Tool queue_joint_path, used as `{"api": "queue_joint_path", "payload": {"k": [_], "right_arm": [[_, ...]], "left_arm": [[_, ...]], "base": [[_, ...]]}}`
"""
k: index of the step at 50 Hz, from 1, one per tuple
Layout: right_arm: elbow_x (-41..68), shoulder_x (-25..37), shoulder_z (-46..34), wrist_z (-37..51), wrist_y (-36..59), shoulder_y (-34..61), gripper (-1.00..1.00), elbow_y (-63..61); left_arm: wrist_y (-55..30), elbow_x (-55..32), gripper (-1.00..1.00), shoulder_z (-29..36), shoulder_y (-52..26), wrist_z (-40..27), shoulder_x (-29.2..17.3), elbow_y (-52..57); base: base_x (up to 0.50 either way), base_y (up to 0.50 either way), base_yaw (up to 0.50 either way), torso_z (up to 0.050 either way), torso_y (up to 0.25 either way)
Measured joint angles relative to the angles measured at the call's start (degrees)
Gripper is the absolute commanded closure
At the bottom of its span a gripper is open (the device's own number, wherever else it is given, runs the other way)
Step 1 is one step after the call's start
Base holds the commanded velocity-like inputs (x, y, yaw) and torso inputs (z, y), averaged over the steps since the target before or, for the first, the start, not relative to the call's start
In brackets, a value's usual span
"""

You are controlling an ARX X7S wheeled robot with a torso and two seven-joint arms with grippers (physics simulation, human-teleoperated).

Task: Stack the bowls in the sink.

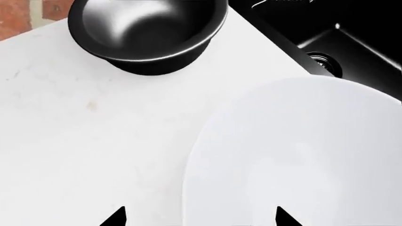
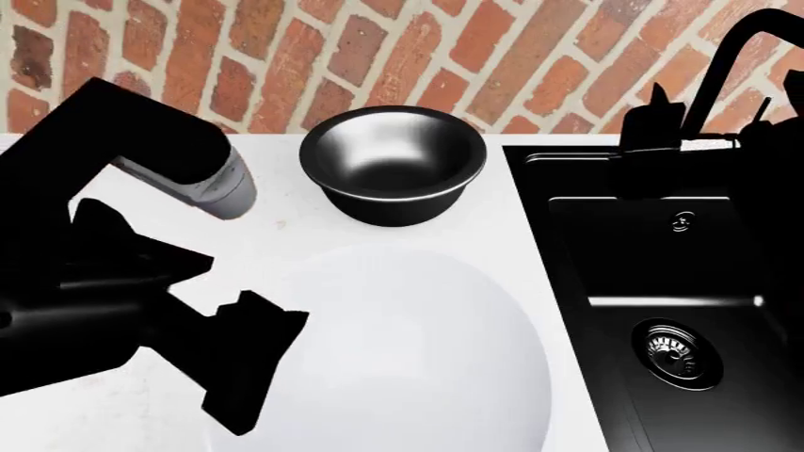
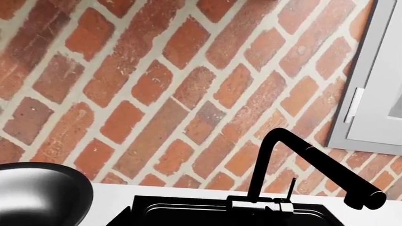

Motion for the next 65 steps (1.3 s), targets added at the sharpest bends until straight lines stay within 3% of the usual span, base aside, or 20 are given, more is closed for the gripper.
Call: {"api": "queue_joint_path", "payload": {"k": [26, 45, 46, 65], "right_arm": [[-0.69, 0.78, 0.22, -1.02, -0.98, -1.24, -1.0, -0.67], [-1.69, 1.1, 0.26, -1.84, -1.76, -2.78, -1.0, -1.07], [-1.73, 1.1, 0.25, -1.87, -1.79, -2.84, -1.0, -1.08], [-2.39, 1.25, 0.11, -2.25, -2.44, -3.65, -1.0, -1.27]], "left_arm": [[-0.71, 4.51, -1.0, 3.77, 3.93, 2.0, 3.39, 0.2], [-0.87, 8.58, -1.0, 4.67, 7.97, 3.9, 2.3, 0.34], [-0.84, 8.7, 1.0, 4.69, 8.0, 3.93, 2.21, 0.35], [0.42, 8.82, 1.0, 4.75, 7.55, 4.46, 1.49, 0.21]], "base": [[0.0, 0.0, 0.0, 0.0, 0.0], [0.0, 0.0, 0.0, 0.0, 0.0], [0.0, 0.0, 0.0, 0.0, 0.0], [0.0, 0.0, 0.0, 0.0, 0.0]]}}
